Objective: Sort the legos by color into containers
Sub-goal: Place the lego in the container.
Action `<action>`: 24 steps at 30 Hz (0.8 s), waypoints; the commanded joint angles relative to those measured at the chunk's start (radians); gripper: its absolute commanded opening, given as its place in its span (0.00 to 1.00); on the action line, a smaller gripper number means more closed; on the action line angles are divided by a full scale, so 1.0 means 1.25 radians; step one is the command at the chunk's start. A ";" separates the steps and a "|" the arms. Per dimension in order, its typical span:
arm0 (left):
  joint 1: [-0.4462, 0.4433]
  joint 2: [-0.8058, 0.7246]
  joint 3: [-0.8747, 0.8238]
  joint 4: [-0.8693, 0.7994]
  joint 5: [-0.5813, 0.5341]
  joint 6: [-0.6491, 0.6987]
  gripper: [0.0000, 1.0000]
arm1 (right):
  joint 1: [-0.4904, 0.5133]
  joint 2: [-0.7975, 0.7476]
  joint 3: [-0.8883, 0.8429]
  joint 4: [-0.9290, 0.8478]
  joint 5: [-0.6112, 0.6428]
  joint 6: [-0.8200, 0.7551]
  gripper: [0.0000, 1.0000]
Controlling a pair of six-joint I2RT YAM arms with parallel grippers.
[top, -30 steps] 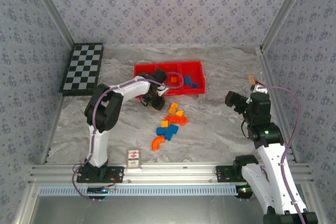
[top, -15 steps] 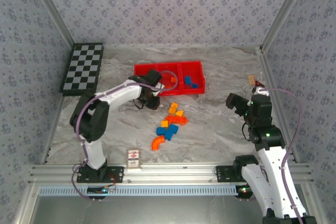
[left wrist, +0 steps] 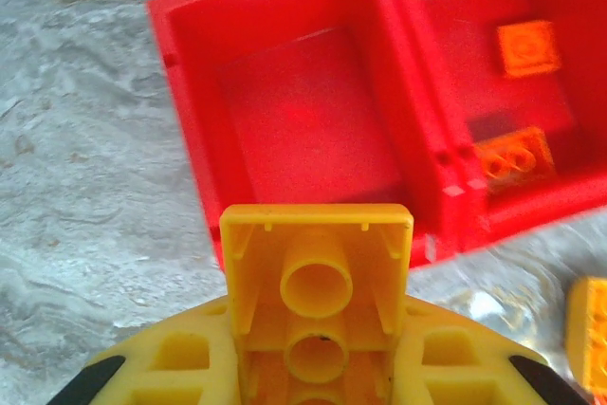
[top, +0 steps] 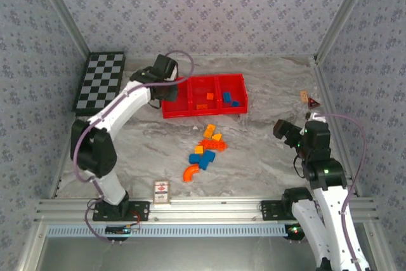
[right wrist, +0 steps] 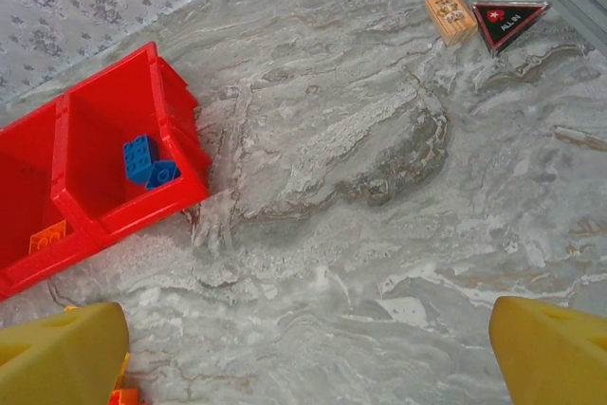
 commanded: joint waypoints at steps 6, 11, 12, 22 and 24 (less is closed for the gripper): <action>0.040 0.200 0.181 -0.067 0.024 -0.065 0.22 | -0.004 -0.065 -0.019 -0.057 -0.016 -0.003 1.00; 0.040 0.284 0.263 -0.086 0.032 -0.083 0.22 | -0.005 -0.068 -0.019 -0.055 -0.021 -0.004 1.00; 0.040 0.293 0.270 -0.086 0.032 -0.087 0.22 | -0.004 -0.068 -0.019 -0.055 -0.022 -0.004 1.00; 0.041 0.278 0.231 -0.063 0.039 -0.116 0.43 | -0.004 -0.070 -0.021 -0.054 -0.023 -0.004 1.00; 0.041 0.253 0.206 -0.051 0.041 -0.119 0.50 | -0.004 -0.071 -0.020 -0.055 -0.025 -0.005 1.00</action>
